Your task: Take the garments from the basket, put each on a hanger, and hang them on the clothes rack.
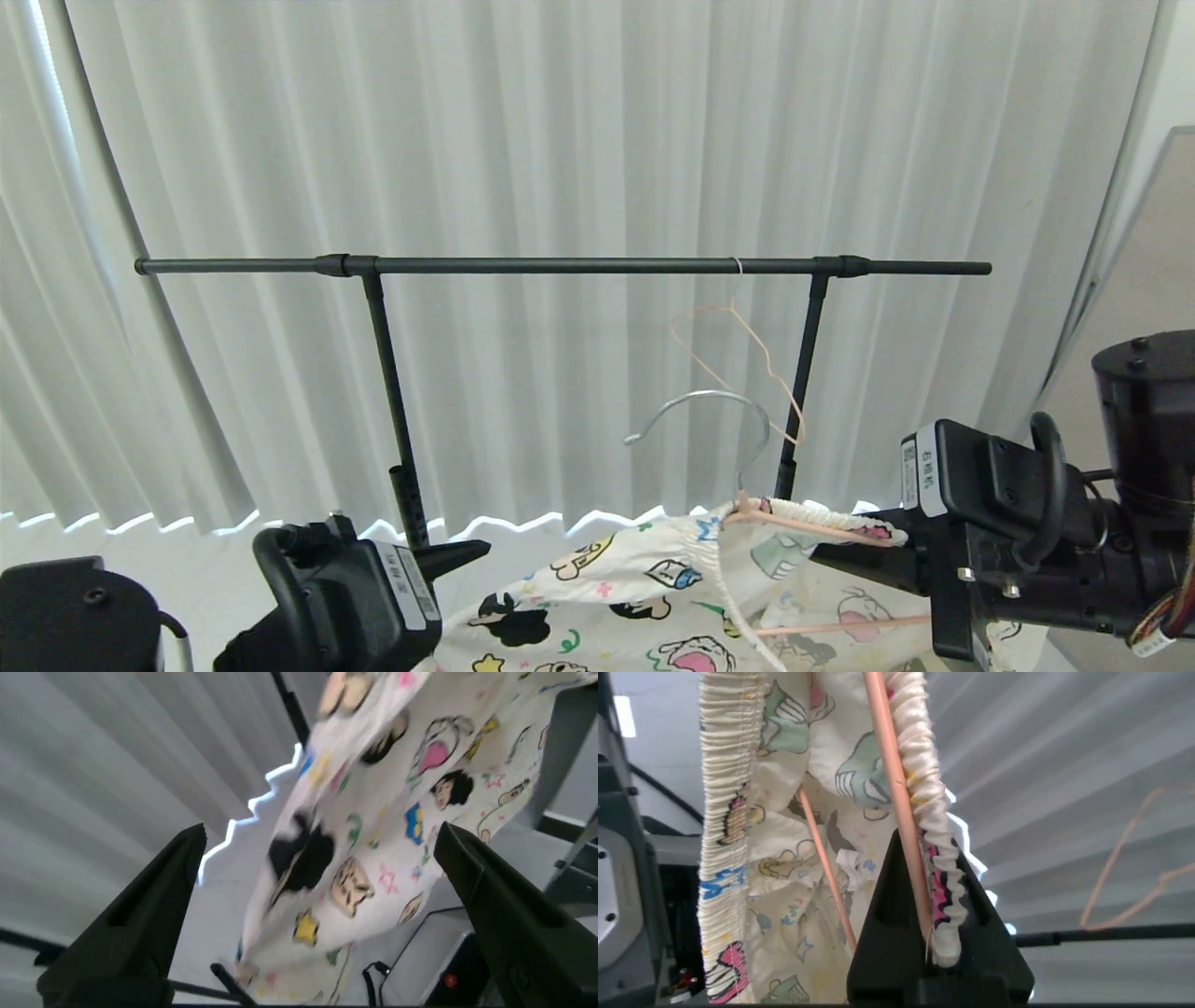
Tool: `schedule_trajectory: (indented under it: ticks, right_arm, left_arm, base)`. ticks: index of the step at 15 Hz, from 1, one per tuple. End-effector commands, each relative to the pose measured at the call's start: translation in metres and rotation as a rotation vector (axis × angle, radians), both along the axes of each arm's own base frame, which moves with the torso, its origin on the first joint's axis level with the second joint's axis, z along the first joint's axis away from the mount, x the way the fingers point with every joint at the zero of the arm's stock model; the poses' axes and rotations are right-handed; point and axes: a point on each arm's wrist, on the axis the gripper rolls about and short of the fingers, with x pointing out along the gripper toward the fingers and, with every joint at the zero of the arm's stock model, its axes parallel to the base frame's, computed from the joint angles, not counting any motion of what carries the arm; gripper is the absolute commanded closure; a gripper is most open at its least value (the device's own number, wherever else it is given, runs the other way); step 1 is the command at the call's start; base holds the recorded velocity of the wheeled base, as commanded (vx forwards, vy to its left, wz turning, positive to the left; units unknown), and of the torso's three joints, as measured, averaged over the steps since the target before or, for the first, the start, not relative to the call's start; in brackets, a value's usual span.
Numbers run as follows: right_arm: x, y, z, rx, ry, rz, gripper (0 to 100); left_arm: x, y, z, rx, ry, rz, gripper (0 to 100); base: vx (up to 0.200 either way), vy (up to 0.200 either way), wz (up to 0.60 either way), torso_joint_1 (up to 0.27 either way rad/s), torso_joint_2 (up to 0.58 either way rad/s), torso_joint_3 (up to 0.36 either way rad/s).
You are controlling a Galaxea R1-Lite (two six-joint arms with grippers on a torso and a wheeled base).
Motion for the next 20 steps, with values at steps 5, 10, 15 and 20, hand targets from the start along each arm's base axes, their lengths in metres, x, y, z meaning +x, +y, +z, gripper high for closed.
schedule_trajectory:
  ticks: [5, 10, 15, 20]
  right_arm:
    - [0.007, -0.024, 0.003, 0.025, -0.01, -0.086, 100]
    - [0.003, -0.028, 0.006, 0.047, -0.018, -0.073, 100]
    - [0.005, -0.027, 0.012, 0.092, -0.068, -0.067, 100]
    - [0.002, -0.023, 0.015, 0.101, -0.077, -0.04, 100]
  left_arm:
    - [-0.004, 0.032, -0.007, -0.013, -0.011, 0.115, 0]
    - [-0.005, 0.047, -0.031, 0.036, 0.069, 0.194, 0]
    - [-0.002, 0.044, -0.045, 0.042, 0.186, 0.214, 0]
    - [0.0, 0.038, -0.04, -0.007, 0.22, 0.166, 0]
  base:
    - [0.0, 0.0, 0.0, 0.0, 0.0, 0.0]
    - [0.0, 0.0, 0.0, 0.0, 0.0, 0.0]
    - [0.0, 0.0, 0.0, 0.0, 0.0, 0.0]
    - [0.0, 0.0, 0.0, 0.0, 0.0, 0.0]
